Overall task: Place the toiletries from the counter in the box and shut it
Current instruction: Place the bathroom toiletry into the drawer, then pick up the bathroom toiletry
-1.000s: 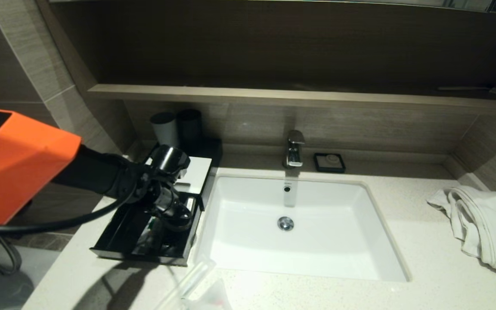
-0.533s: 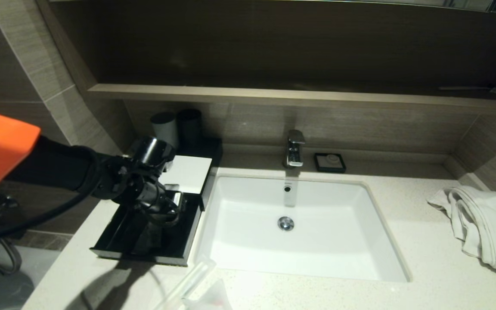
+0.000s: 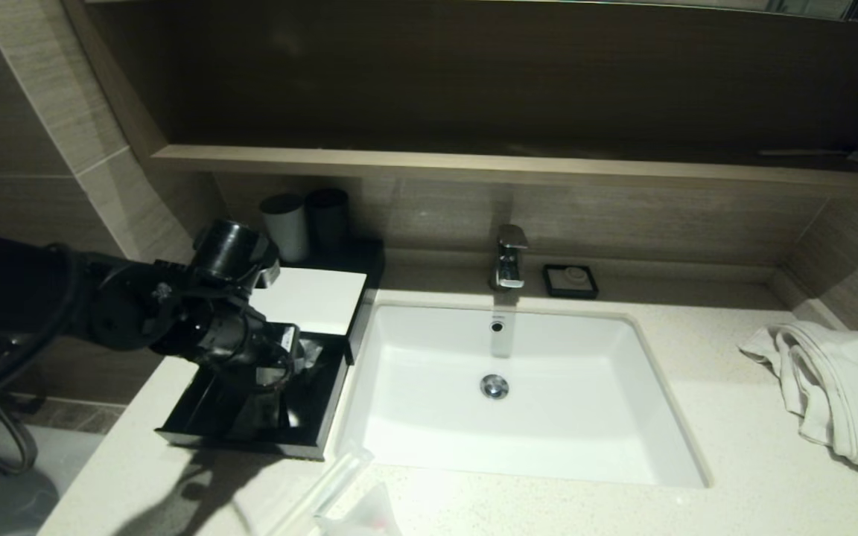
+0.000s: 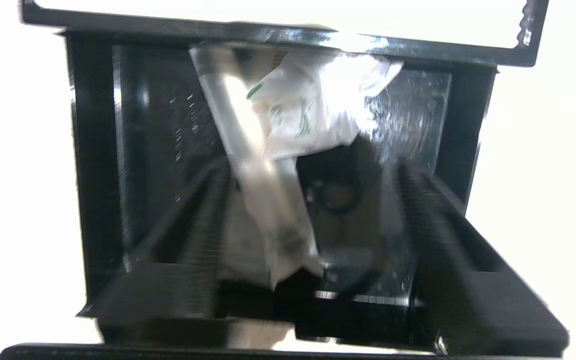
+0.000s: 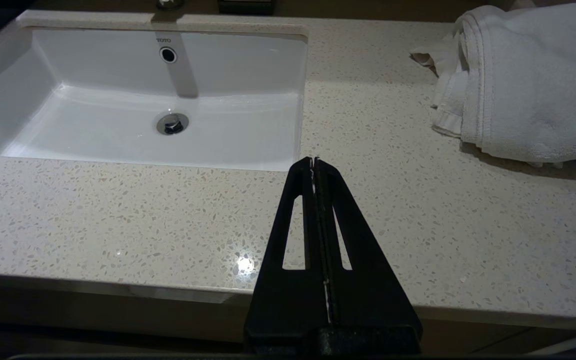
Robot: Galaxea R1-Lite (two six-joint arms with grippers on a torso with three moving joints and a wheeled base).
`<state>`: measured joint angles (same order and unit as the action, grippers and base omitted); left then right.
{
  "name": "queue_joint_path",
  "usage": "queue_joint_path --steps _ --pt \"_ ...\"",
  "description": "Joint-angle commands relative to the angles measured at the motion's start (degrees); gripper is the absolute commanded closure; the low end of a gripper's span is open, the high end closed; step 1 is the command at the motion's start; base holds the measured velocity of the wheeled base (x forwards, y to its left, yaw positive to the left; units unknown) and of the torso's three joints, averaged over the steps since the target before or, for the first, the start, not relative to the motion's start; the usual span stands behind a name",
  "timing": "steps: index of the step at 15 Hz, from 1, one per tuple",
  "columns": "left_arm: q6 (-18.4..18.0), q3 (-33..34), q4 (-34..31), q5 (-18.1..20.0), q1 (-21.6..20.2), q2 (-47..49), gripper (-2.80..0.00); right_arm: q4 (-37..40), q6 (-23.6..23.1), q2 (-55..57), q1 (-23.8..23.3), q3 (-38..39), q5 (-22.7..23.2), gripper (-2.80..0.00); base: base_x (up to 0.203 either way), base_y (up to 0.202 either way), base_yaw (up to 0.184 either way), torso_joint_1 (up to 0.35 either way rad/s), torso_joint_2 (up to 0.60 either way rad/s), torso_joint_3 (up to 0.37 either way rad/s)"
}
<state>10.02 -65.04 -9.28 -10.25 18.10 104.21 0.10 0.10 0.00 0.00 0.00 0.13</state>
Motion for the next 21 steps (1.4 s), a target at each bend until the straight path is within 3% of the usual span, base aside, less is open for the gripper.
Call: queue_joint_path --steps 1,5,8,14,21 --pt "0.07 2.24 -0.12 -0.06 0.05 -4.35 0.0 -0.01 -0.01 0.0 0.0 0.0 0.04 0.0 0.0 0.0 0.0 0.0 0.0 0.0" --pt "-0.36 12.01 0.01 0.24 0.18 -10.92 0.0 -0.01 -0.01 0.0 0.0 0.0 0.04 0.0 0.0 0.0 0.0 0.0 0.0 0.0" --pt "-2.6 19.19 0.4 1.5 0.64 -15.84 0.0 -0.01 -0.01 0.0 0.0 0.0 0.04 0.0 0.0 0.0 0.0 0.0 0.0 0.0" --pt "-11.19 32.18 0.56 10.18 0.77 -28.14 0.0 -0.01 -0.01 0.0 0.0 0.0 0.04 0.0 0.0 0.0 0.0 0.0 0.0 0.0" --pt "-12.33 42.84 0.58 18.61 0.79 -38.28 0.0 -0.01 -0.01 0.0 0.0 0.0 0.04 0.0 0.0 0.0 0.0 0.0 0.0 0.0"
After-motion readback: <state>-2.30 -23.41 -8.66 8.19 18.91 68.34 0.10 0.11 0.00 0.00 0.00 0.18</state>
